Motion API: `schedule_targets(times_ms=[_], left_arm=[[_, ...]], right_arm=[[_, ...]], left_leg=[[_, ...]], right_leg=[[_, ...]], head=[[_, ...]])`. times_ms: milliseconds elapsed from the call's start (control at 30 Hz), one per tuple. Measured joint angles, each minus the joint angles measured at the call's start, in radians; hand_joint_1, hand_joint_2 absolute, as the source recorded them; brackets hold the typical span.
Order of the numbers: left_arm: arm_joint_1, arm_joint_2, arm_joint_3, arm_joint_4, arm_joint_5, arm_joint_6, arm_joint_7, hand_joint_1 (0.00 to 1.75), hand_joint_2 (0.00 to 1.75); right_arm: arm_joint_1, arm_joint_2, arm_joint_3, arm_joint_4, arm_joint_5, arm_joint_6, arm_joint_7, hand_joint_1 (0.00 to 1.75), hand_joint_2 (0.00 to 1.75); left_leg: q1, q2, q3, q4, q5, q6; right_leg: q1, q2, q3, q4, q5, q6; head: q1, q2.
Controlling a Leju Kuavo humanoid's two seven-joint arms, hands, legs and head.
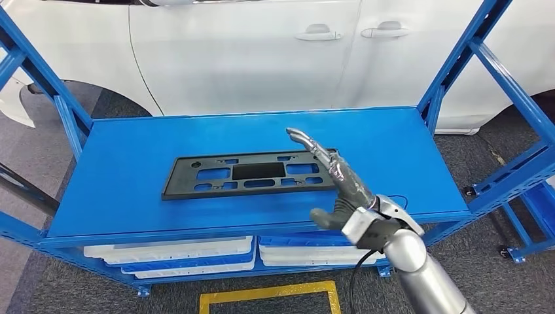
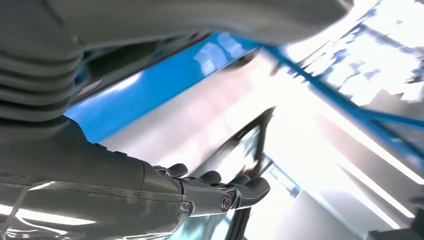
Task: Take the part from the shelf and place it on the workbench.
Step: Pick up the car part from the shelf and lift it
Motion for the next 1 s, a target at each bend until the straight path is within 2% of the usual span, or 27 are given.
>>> schedule_targets(times_ms=[33, 67, 100, 167, 233, 300, 367, 400, 433, 467, 533, 567, 600, 633, 700, 767, 800, 867, 900, 933, 967, 1000], left_arm=[[0.002, 0.0, 0.0, 0.0, 0.0, 0.007, 0.01, 0.0, 0.0], [0.003, -0.001, 0.0, 0.0, -0.002, 0.012, 0.016, 0.0, 0.0], [0.003, 0.0, 0.0, 0.0, -0.004, 0.015, 0.018, 0.0, 0.0], [0.002, 0.0, 0.001, 0.0, -0.011, 0.015, 0.017, 0.0, 0.0], [0.001, 0.001, 0.001, 0.0, -0.017, 0.011, 0.013, 0.0, 0.0], [0.001, 0.003, 0.001, 0.0, -0.023, 0.006, 0.007, 0.0, 0.0], [0.001, 0.003, 0.001, 0.0, -0.029, 0.001, -0.001, 0.0, 0.0], [0.001, 0.003, 0.001, 0.0, -0.032, -0.001, -0.005, 0.0, 0.0], [0.002, 0.003, 0.001, 0.0, -0.035, -0.003, -0.009, 0.0, 0.0], [0.002, 0.003, 0.001, 0.0, -0.037, -0.004, -0.013, 0.0, 0.0], [0.001, 0.003, 0.001, 0.0, -0.042, -0.007, -0.021, 0.0, 0.0], [0.0, 0.003, 0.001, 0.0, -0.046, -0.008, -0.024, 0.0, 0.0], [-0.001, 0.003, 0.001, 0.0, -0.049, -0.009, -0.026, 0.0, 0.0], [-0.002, 0.003, 0.001, 0.0, -0.054, -0.01, -0.027, 0.0, 0.0], [-0.002, 0.004, 0.001, 0.0, -0.062, -0.013, -0.028, 0.0, 0.0], [-0.002, 0.006, 0.001, 0.0, -0.069, -0.017, -0.028, 0.0, 0.0], [-0.003, 0.007, 0.001, 0.0, -0.072, -0.019, -0.028, 0.0, 0.0], [-0.005, 0.01, 0.001, 0.0, -0.077, -0.023, -0.028, 0.0, 0.0], [-0.005, 0.011, 0.001, 0.0, -0.079, -0.024, -0.028, 0.0, 0.0], [-0.005, 0.012, 0.001, 0.0, -0.081, -0.024, -0.028, 0.0, 0.0], [-0.004, 0.012, 0.001, 0.0, -0.083, -0.024, -0.028, 0.0, 0.0], [-0.004, 0.013, 0.001, 0.0, -0.085, -0.024, -0.029, 0.0, 0.0]], right_arm=[[0.001, 0.0, 0.021, 0.015, 0.083, -0.057, 0.003, 0.0, 1.75], [-0.001, 0.003, 0.046, 0.032, 0.169, -0.117, 0.011, 0.0, 1.75], [-0.004, 0.006, 0.075, 0.051, 0.258, -0.178, 0.024, 0.0, 1.75], [-0.015, 0.016, 0.144, 0.092, 0.441, -0.291, 0.066, 0.0, 1.75], [-0.035, 0.032, 0.215, 0.141, 0.589, -0.373, 0.111, 0.0, 1.75], [-0.066, 0.059, 0.284, 0.209, 0.689, -0.425, 0.149, 0.0, 1.75], [-0.1, 0.094, 0.355, 0.297, 0.752, -0.457, 0.179, 0.0, 1.75], [-0.115, 0.114, 0.386, 0.342, 0.77, -0.467, 0.19, 0.0, 1.75], [-0.13, 0.134, 0.414, 0.386, 0.783, -0.476, 0.2, 0.0, 1.75], [-0.147, 0.155, 0.438, 0.429, 0.79, -0.484, 0.209, 0.0, 1.75], [-0.185, 0.198, 0.474, 0.506, 0.798, -0.493, 0.229, 0.0, 1.75], [-0.204, 0.219, 0.487, 0.541, 0.802, -0.495, 0.241, 0.0, 1.75], [-0.223, 0.238, 0.497, 0.573, 0.808, -0.495, 0.255, 0.0, 1.75], [-0.24, 0.256, 0.506, 0.605, 0.815, -0.495, 0.27, 0.0, 1.75], [-0.27, 0.29, 0.517, 0.669, 0.827, -0.496, 0.296, 0.0, 1.75], [-0.298, 0.323, 0.522, 0.733, 0.833, -0.502, 0.315, 0.0, 1.75], [-0.313, 0.338, 0.523, 0.766, 0.833, -0.509, 0.322, 0.0, 1.75], [-0.339, 0.363, 0.524, 0.83, 0.832, -0.526, 0.331, 0.0, 1.75], [-0.348, 0.374, 0.525, 0.862, 0.832, -0.534, 0.337, 0.0, 1.75], [-0.357, 0.384, 0.525, 0.892, 0.833, -0.54, 0.344, 0.0, 1.75], [-0.367, 0.393, 0.525, 0.921, 0.836, -0.545, 0.351, 0.0, 1.75], [-0.379, 0.403, 0.524, 0.949, 0.842, -0.549, 0.36, 0.0, 1.75]], left_leg=[[-0.001, 0.0, 0.006, 0.0, -0.005, -0.004], [-0.002, 0.0, 0.01, 0.002, -0.011, -0.009], [-0.004, 0.0, 0.012, 0.002, -0.014, -0.014], [-0.005, 0.001, 0.013, 0.0, -0.018, -0.026], [-0.002, 0.002, 0.014, 0.006, -0.028, -0.038], [0.0, 0.002, -0.018, 0.079, -0.07, -0.046], [0.0, 0.003, -0.089, 0.219, -0.13, -0.051], [0.0, 0.003, -0.12, 0.274, -0.146, -0.052], [0.0, 0.003, -0.137, 0.296, -0.141, -0.052], [0.0, 0.003, -0.133, 0.275, -0.117, -0.051], [0.0, 0.003, -0.076, 0.14, -0.037, -0.045], [-0.002, 0.003, -0.046, 0.072, -0.009, -0.041], [-0.003, 0.003, -0.026, 0.027, 0.007, -0.037], [-0.005, 0.003, -0.017, 0.008, 0.01, -0.033], [-0.006, 0.001, -0.016, 0.004, 0.011, -0.025], [-0.001, 0.002, -0.014, -0.002, 0.015, -0.015], [0.001, 0.003, -0.013, -0.004, 0.017, -0.011], [0.001, 0.004, -0.013, -0.005, 0.017, -0.006], [0.001, 0.003, -0.013, -0.004, 0.017, -0.005], [0.0, 0.003, -0.013, -0.004, 0.016, -0.005], [0.0, 0.003, -0.013, -0.004, 0.016, -0.006], [0.0, 0.002, -0.011, -0.003, 0.015, -0.007]], right_leg=[[0.0, 0.0, 0.03, -0.072, 0.038, -0.004], [0.002, 0.0, 0.056, -0.135, 0.065, -0.009], [0.004, 0.001, 0.072, -0.174, 0.076, -0.014], [0.009, 0.002, 0.077, -0.191, 0.071, -0.026], [0.006, 0.003, 0.082, -0.196, 0.071, -0.039], [0.004, 0.003, 0.089, -0.204, 0.072, -0.052], [0.008, 0.002, 0.091, -0.204, 0.069, -0.059], [0.01, 0.002, 0.092, -0.204, 0.068, -0.061], [0.011, 0.002, 0.093, -0.203, 0.067, -0.062], [0.012, 0.003, 0.095, -0.203, 0.066, -0.062], [0.014, 0.004, 0.1, -0.2, 0.061, -0.06], [0.016, 0.004, 0.102, -0.198, 0.059, -0.058], [0.018, 0.004, 0.103, -0.197, 0.057, -0.054], [0.02, 0.004, 0.102, -0.195, 0.056, -0.051], [0.021, 0.003, 0.101, -0.195, 0.057, -0.043], [0.02, 0.003, 0.091, -0.172, 0.038, -0.033], [0.019, 0.003, 0.072, -0.13, 0.014, -0.027], [0.014, 0.002, 0.007, 0.006, -0.051, -0.018], [0.012, 0.002, -0.025, 0.071, -0.072, -0.016], [0.011, 0.002, -0.044, 0.105, -0.076, -0.014], [0.01, 0.002, -0.044, 0.098, -0.059, -0.015], [0.01, 0.002, -0.023, 0.05, -0.026, -0.017]], head=[[0.0, 0.0], [0.0, 0.0], [0.0, 0.0], [-0.001, 0.0], [-0.001, 0.0], [-0.002, 0.0], [-0.003, 0.0], [-0.003, 0.0], [-0.003, 0.0], [-0.003, 0.0], [-0.003, 0.0], [-0.003, 0.0], [-0.002, 0.0], [-0.002, 0.0], [-0.001, 0.0], [0.0, 0.0], [0.002, 0.0], [0.006, 0.0], [0.006, 0.0], [0.006, 0.0], [0.006, 0.0], [0.006, 0.0]])
